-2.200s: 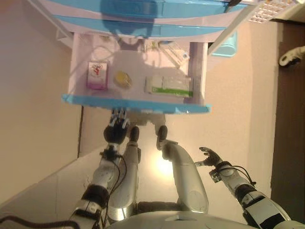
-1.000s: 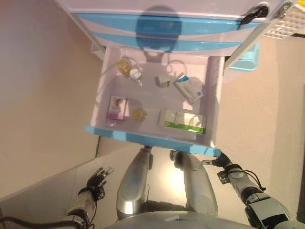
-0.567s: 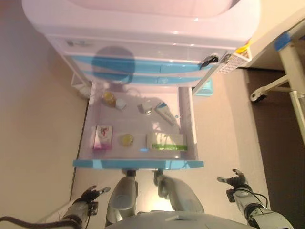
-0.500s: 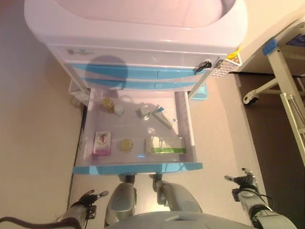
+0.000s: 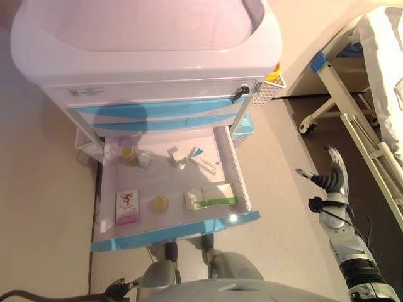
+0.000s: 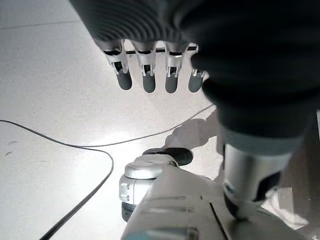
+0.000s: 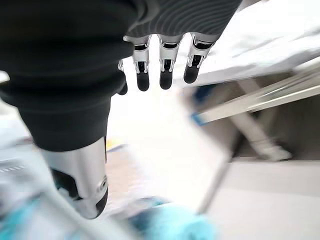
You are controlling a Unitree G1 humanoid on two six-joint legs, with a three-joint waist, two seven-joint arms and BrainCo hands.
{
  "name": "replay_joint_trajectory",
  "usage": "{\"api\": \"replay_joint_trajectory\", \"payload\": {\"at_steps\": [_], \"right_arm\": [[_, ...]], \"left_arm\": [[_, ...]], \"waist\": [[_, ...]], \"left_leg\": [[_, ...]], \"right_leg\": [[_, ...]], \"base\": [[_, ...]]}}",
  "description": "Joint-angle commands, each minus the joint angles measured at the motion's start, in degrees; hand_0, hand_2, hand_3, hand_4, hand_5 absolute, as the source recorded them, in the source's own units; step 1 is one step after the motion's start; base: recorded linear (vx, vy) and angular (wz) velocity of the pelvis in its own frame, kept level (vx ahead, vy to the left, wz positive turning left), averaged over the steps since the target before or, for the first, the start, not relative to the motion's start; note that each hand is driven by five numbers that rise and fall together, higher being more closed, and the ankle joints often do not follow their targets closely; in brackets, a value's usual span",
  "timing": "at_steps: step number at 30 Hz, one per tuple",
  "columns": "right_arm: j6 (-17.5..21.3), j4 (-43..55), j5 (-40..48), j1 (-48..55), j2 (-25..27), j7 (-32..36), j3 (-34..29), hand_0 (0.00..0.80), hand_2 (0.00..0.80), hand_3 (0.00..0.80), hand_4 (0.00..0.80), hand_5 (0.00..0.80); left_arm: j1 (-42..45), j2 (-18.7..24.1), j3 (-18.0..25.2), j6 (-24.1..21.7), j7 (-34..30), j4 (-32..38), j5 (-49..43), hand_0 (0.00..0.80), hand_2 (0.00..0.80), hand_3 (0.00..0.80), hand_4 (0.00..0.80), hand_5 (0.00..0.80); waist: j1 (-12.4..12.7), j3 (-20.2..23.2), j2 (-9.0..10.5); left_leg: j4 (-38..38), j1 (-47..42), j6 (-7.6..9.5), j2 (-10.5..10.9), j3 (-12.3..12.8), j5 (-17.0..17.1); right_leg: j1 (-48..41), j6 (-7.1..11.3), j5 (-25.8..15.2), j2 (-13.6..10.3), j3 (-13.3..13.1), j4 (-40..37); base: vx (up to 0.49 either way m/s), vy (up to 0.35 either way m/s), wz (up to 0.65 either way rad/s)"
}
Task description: Open the drawer and pick up the medicine
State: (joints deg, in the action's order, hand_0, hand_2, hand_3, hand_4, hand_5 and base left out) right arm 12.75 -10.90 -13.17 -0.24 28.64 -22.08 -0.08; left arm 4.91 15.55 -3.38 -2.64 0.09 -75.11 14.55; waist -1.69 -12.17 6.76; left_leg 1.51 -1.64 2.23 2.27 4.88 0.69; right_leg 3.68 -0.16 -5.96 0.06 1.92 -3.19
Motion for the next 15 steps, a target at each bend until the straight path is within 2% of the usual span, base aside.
{"api": "replay_joint_trajectory", "payload": {"at_steps": [1,6,9,10,15], "right_arm": [[7.0,8.3,-3.5,-3.0,4.3,6.8,2.8,0.0,0.0,0.0,0.0,0.0],[10.6,14.9,-3.5,-4.4,6.5,13.9,8.5,0.0,0.0,0.0,0.0,0.0],[11.2,15.9,-3.6,-5.3,7.1,14.7,10.2,0.0,0.0,0.0,0.0,0.0],[12.2,16.1,-5.0,-7.5,7.6,16.0,13.2,0.0,0.0,0.0,0.0,0.0],[10.0,14.1,-6.5,-14.4,8.2,17.9,20.1,0.0,0.0,0.0,0.0,0.0]], "left_arm": [[0.7,-1.9,0.5,0.4,0.9,-2.6,-1.4,0.0,0.0,0.0,0.0,0.0],[1.2,-2.4,0.2,-0.6,1.9,-2.7,-0.7,0.0,0.0,0.0,0.0,0.0],[0.9,-2.3,-0.2,-0.6,2.0,-2.7,-0.6,0.0,0.0,0.0,0.0,0.0],[0.6,-2.1,-0.8,-0.3,2.1,-2.6,-0.1,0.0,0.0,0.0,0.0,0.0],[-0.1,-1.3,-0.8,-1.0,2.2,-2.5,1.1,0.0,0.0,0.0,0.0,0.0]], "waist": [[1.0,1.9,-0.77],[2.5,2.1,0.07],[3.0,2.3,0.24],[4.2,2.5,0.35],[6.6,2.8,0.24]], "left_leg": [[1.1,1.8,0.48,1.0,-0.9,-2.2],[1.2,1.8,0.35,1.0,-2.1,-2.2],[1.3,1.7,0.26,1.1,-2.6,-2.1],[1.4,1.8,0.18,1.2,-3.5,-2.0],[1.6,2.0,-0.2,1.6,-5.6,-1.6]], "right_leg": [[-0.2,3.72,3.3,0.0,0.9,4.0],[-1.2,3.3,3.9,0.0,1.8,3.6],[-1.5,3.22,4.1,0.0,2.1,3.5],[-1.8,3.0,4.4,-0.1,2.7,3.4],[-2.8,2.39,5.4,-0.4,4.6,3.1]], "base": [[0.0,0.0,0.0],[-0.012,-0.026,0.07],[-0.002,-0.02,0.15],[0.002,-0.023,0.22],[0.011,-0.011,0.24]]}}
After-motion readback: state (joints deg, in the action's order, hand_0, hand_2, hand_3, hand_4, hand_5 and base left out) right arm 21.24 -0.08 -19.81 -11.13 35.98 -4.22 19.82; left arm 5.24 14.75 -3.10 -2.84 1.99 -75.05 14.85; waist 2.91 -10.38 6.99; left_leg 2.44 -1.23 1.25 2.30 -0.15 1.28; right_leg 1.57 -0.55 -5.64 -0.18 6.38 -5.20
